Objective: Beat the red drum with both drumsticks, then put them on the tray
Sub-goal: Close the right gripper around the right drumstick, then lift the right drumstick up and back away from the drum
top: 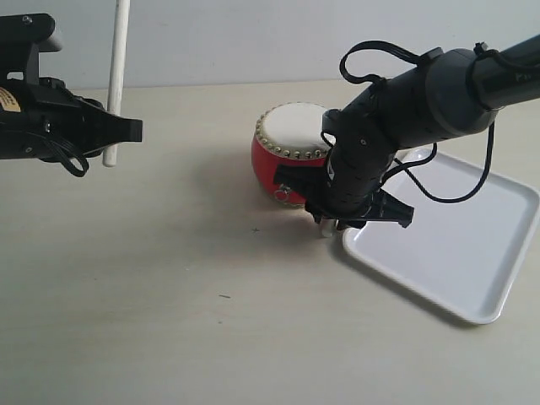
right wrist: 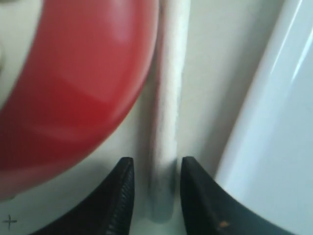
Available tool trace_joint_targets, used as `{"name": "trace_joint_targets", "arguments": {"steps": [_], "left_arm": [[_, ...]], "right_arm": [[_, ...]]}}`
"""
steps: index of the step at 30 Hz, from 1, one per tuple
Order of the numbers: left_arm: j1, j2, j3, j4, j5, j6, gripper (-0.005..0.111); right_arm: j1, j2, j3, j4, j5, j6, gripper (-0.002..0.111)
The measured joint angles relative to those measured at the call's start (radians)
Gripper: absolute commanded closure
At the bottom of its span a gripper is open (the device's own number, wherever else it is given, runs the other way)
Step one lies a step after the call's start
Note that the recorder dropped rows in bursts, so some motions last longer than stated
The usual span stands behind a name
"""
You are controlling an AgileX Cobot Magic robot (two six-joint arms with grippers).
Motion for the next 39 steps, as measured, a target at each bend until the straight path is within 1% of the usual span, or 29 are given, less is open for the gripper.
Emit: {"name": "trace_joint_targets", "arguments": {"steps": [17,19,22,23,33,39], "left_arm": [[0.0,0.0,0.0,0.0,-0.006,0.0,0.107],[0.0,0.0,0.0,0.0,-0.006,0.0,0.107],[0.0,0.0,0.0,0.0,-0.006,0.0,0.107],[0.0,0.0,0.0,0.0,-0.006,0.0,0.107],[0.0,0.0,0.0,0.0,-0.006,0.0,0.107],[0.0,0.0,0.0,0.0,-0.004,0.0,0.107]], "right_arm": [[0.0,0.0,0.0,0.0,0.044,0.002,0.094],[0.0,0.0,0.0,0.0,0.044,0.002,0.098],[0.0,0.0,0.0,0.0,0.044,0.002,0.107],[0.0,0.0,0.0,0.0,0.044,0.002,0.108],[0.0,-0.048,0.0,-0.058,0.071,0.004,0.108],[0.0,-0.098,0.0,-0.072,0.129,0.004,0.108]]}}
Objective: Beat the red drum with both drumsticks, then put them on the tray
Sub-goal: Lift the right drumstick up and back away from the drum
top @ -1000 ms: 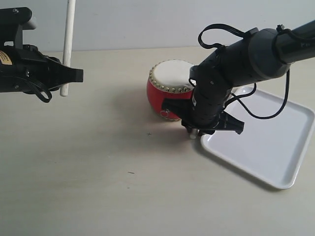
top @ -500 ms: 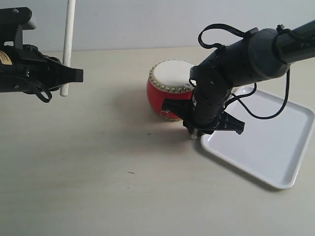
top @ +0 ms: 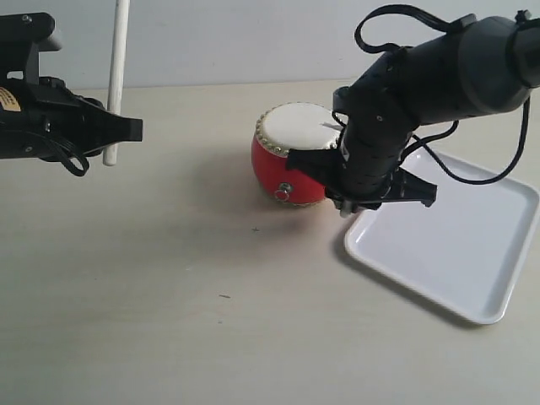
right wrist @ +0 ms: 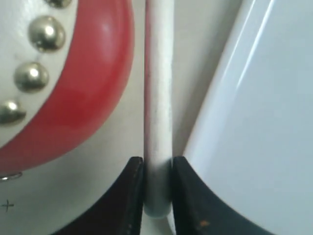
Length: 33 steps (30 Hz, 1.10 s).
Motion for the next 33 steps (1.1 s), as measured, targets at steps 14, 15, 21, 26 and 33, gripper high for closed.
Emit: {"name": "trace_joint_targets", "arguments": {"steps": [14,15,21,26,33], "left_arm": [[0.0,0.0,0.0,0.0,0.118,0.003,0.107],[0.0,0.0,0.0,0.0,0.128,0.003,0.107],[0.0,-0.004,0.0,0.0,0.204,0.028,0.107],[0.0,-0.047,0.0,0.0,0.262,0.067,0.107],[0.0,-0.107,0.0,0.0,0.357,0.119,0.107]], "right_arm": [[0.0,-0.205,0.0,-0.16,0.074,-0.13,0.108],[0.0,-0.216,0.0,-0.162,0.082,-0.157,0.108],[0.0,-0.307,0.0,-0.118,0.103,-0.384,0.108],[0.0,-0.406,0.007,-0.001,0.118,-0.616,0.108],[0.0,-0.541,0.099,0.201,0.166,-0.867,0.108]]}}
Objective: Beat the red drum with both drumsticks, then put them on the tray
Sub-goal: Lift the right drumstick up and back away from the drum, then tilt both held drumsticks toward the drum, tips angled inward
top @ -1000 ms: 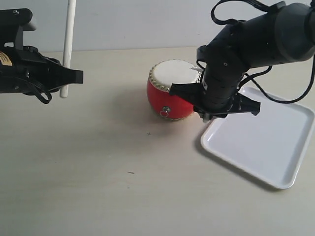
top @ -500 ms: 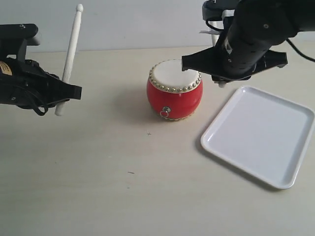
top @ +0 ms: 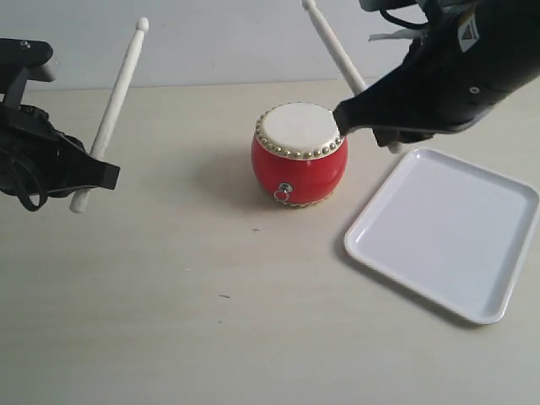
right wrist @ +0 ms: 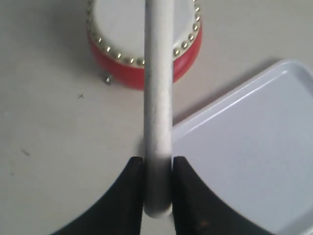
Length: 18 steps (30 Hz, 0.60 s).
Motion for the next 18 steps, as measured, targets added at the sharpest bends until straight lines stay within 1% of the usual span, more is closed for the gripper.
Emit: {"name": "trace_joint_targets", "arguments": {"steps": [4,9,11,14,18], "left_arm": [[0.0,-0.004,0.0,-0.033,0.051,0.051,0.107],[0.0,-0.004,-0.011,-0.161,0.13,0.213,0.107],[0.0,-0.004,-0.027,-0.192,0.171,0.251,0.107],[0.0,-0.004,-0.045,-0.202,0.213,0.271,0.107],[0.0,-0.004,-0.054,-0.182,0.25,0.273,0.107]], "right_arm": [[0.0,-0.061,0.062,0.068,0.029,-0.093,0.108],[0.0,-0.117,0.113,0.107,0.097,-0.185,0.108],[0.0,-0.124,0.118,0.132,0.127,-0.233,0.108],[0.0,-0.124,0.122,0.145,0.154,-0.271,0.108],[0.0,-0.126,0.126,0.116,0.181,-0.276,0.108]]}}
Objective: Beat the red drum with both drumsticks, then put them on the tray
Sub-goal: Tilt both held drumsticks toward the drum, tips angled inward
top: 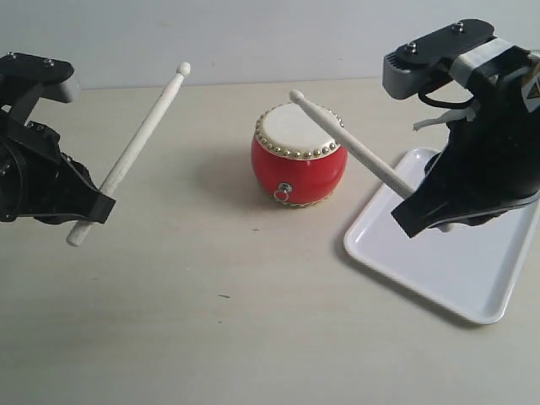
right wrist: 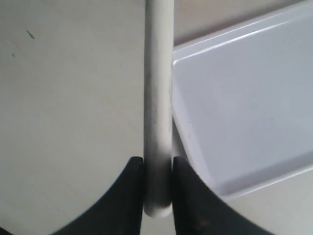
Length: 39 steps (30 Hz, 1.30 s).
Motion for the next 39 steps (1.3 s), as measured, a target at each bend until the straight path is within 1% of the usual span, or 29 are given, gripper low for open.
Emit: {"name": "trace_joint_targets", "arguments": {"steps": [4,7,11,16,20,26,36,39], "left_arm": [[0.0,0.0,-0.002,0.012,0.024,0.0,0.107],[0.0,0.0,-0.004,0.019,0.033,0.0,0.107],[0.0,0.035,-0.054,0.021,0.067,0.0,0.107],[0.0,0.083,-0.104,0.025,0.079,0.0,0.107],[0.0,0.09,-0.107,0.025,0.081,0.0,0.107],[0.0,0.09,-0.107,0.025,0.079,0.0,0.107],[0.0,0.091,-0.107,0.023,0.076,0.0,0.107],[0.0,0.091,-0.107,0.018,0.076,0.0,0.107]], "right_arm": [[-0.043,-0.004,0.0,-0.002,0.017,-0.035,0.108],[-0.102,-0.009,0.0,0.003,0.023,-0.086,0.108],[-0.147,0.002,0.0,0.027,0.023,-0.13,0.108],[-0.149,0.072,0.0,0.083,0.023,-0.164,0.108],[-0.149,0.105,-0.026,0.089,0.033,-0.174,0.108],[-0.149,0.117,-0.149,0.089,0.067,-0.175,0.108],[-0.149,0.294,-0.173,0.066,0.124,-0.173,0.108],[-0.151,0.258,-0.273,0.037,0.161,-0.167,0.108]]}}
